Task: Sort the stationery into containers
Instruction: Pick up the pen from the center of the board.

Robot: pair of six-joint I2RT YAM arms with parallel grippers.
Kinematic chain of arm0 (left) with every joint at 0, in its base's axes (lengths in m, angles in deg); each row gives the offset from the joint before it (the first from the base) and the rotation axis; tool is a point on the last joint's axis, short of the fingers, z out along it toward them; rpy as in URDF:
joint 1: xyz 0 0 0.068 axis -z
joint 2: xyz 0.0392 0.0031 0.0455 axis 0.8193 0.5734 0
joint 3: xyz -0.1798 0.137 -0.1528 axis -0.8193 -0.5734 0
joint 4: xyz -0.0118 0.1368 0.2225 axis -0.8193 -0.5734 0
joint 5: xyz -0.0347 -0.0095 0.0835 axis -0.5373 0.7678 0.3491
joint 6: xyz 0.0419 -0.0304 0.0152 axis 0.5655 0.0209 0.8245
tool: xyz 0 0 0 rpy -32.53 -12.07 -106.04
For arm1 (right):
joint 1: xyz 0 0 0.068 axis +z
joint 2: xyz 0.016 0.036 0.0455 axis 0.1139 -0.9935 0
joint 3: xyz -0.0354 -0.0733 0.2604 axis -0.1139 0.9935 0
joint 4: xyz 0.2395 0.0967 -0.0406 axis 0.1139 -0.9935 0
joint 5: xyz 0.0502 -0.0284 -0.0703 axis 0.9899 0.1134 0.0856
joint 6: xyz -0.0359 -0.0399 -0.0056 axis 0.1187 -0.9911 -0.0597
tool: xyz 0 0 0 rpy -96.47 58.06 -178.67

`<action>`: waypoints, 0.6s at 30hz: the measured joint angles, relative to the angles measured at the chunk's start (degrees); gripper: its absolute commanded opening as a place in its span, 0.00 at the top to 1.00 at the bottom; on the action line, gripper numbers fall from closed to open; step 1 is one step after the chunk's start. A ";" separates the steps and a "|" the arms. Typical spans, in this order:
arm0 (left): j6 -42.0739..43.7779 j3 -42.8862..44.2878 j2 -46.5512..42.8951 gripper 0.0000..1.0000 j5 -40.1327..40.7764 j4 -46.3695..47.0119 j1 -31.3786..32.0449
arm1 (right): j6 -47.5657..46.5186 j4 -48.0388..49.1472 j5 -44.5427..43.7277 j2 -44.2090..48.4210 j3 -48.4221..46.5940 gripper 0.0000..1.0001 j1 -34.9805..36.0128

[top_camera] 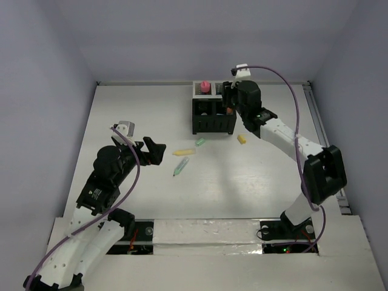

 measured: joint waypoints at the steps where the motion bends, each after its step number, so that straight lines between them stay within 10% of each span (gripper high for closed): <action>1: 0.02 0.00 0.13 0.01 0.04 0.00 -0.02 | -0.22 -1.22 3.76 1.49 -0.13 0.69 0.07; 8: 0.02 0.00 0.74 0.01 0.04 0.00 -1.62 | -8.72 -15.50 25.97 2.16 -8.00 0.71 5.75; 18: -0.37 0.00 -0.24 0.01 2.14 -0.98 -5.09 | -19.50 -37.16 34.21 -15.17 -18.34 0.41 12.90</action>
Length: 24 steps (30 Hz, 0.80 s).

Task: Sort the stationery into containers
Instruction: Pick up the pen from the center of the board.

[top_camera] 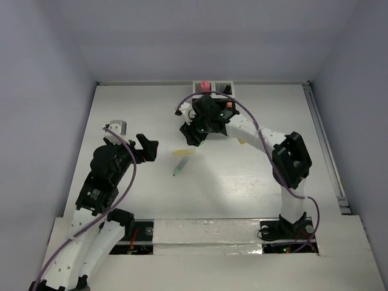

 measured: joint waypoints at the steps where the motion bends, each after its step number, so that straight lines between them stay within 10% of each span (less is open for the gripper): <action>1: -0.04 0.00 -0.20 0.01 0.33 -0.13 -0.35 | -0.46 -1.49 0.02 -1.64 -0.83 0.41 0.28; 24: -0.24 0.00 -0.74 0.01 2.62 -0.35 -3.30 | -4.70 -7.32 -3.43 -18.40 -12.04 0.38 4.87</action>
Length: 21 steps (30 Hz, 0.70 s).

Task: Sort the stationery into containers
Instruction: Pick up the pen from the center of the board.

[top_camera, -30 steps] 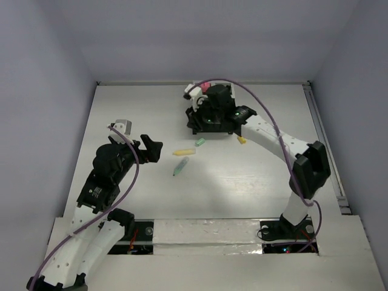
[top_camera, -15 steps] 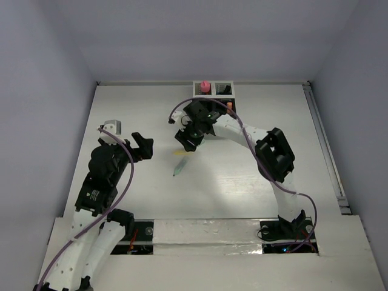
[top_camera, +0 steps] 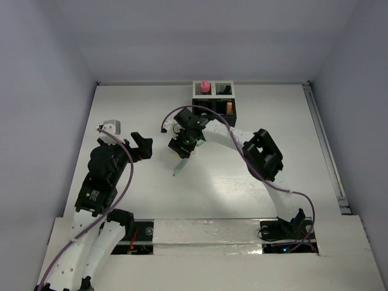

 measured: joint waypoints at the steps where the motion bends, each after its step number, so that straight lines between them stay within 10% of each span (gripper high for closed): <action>1: 0.00 0.00 0.00 0.01 0.00 0.00 0.00 | -0.02 -0.04 -0.22 -0.48 -0.26 0.39 0.09; 13: 0.02 0.00 0.00 0.01 -1.90 0.04 0.00 | 0.33 3.04 -5.35 -2.71 -1.86 0.85 0.68; 21: 0.02 0.00 0.09 0.01 -3.91 0.11 0.00 | 1.68 9.55 -8.26 -2.62 -0.74 0.96 0.68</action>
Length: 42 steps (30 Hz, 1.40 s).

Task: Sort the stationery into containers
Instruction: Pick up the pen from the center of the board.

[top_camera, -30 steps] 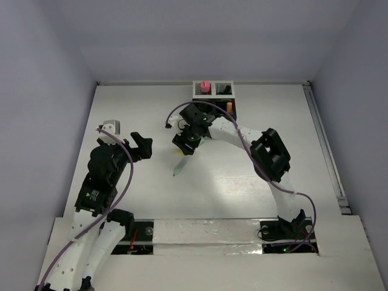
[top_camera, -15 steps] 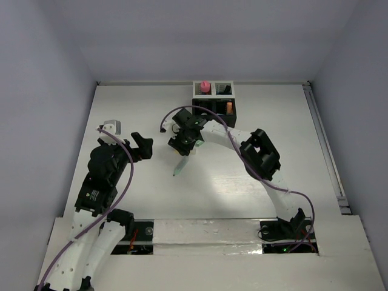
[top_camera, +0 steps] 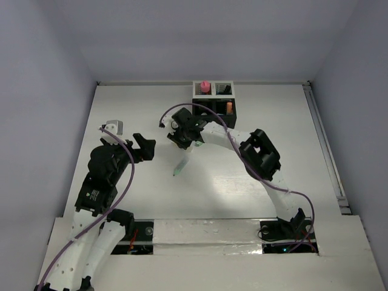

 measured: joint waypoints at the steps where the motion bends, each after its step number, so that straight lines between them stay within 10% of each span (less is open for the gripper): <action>1: 0.00 0.00 0.02 0.01 -0.04 0.00 0.00 | 0.70 1.73 -0.74 0.68 1.22 0.97 0.00; 16: -0.04 -0.20 2.19 0.12 -9.16 3.50 0.00 | 34.29 33.90 -1.79 37.13 26.69 1.00 0.42; 42: -0.35 -1.92 8.15 0.69 -20.13 7.28 0.00 | 58.14 56.28 -4.11 35.80 38.69 1.00 9.81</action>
